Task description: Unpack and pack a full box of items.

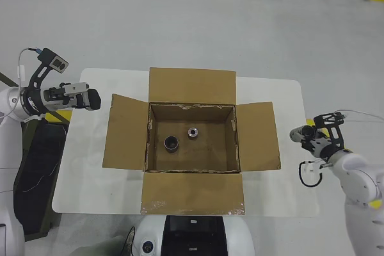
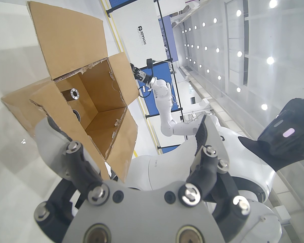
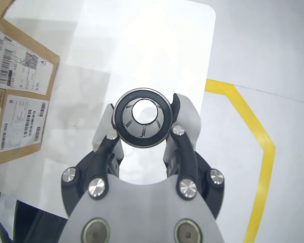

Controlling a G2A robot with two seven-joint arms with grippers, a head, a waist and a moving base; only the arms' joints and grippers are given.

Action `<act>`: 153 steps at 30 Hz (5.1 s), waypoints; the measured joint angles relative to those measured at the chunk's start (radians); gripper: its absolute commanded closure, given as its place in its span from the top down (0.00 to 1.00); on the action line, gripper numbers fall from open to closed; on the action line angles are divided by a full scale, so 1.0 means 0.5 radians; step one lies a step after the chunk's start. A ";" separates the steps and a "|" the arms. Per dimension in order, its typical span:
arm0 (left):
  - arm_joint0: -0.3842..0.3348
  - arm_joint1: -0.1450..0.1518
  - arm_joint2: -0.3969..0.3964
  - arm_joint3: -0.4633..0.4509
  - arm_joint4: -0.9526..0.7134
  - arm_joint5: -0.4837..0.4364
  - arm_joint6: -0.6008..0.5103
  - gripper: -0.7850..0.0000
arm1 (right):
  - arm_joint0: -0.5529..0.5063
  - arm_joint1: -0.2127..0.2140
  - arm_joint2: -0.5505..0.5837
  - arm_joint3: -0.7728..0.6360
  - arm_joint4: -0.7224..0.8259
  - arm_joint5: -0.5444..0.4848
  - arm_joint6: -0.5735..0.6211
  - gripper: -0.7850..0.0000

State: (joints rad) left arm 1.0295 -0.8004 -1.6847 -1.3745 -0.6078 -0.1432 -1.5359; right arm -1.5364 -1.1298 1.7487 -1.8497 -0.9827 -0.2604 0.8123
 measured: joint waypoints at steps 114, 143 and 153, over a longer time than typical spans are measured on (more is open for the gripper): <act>0.000 0.000 0.000 0.000 0.000 0.000 0.000 1.00 | 0.445 0.051 -0.893 -0.723 0.280 0.018 0.109 1.00; 0.000 0.000 0.000 0.000 0.000 0.000 0.000 1.00 | 0.552 0.019 -1.316 -0.501 0.179 -0.044 0.077 1.00; 0.000 0.000 0.000 0.000 0.000 0.000 0.000 1.00 | 0.552 0.019 -1.316 -0.501 0.179 -0.045 0.077 1.00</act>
State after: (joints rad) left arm 1.0295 -0.8004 -1.6847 -1.3745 -0.6078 -0.1432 -1.5359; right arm -1.2606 -1.1202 1.0907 -2.1004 -0.8930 -0.2826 0.8507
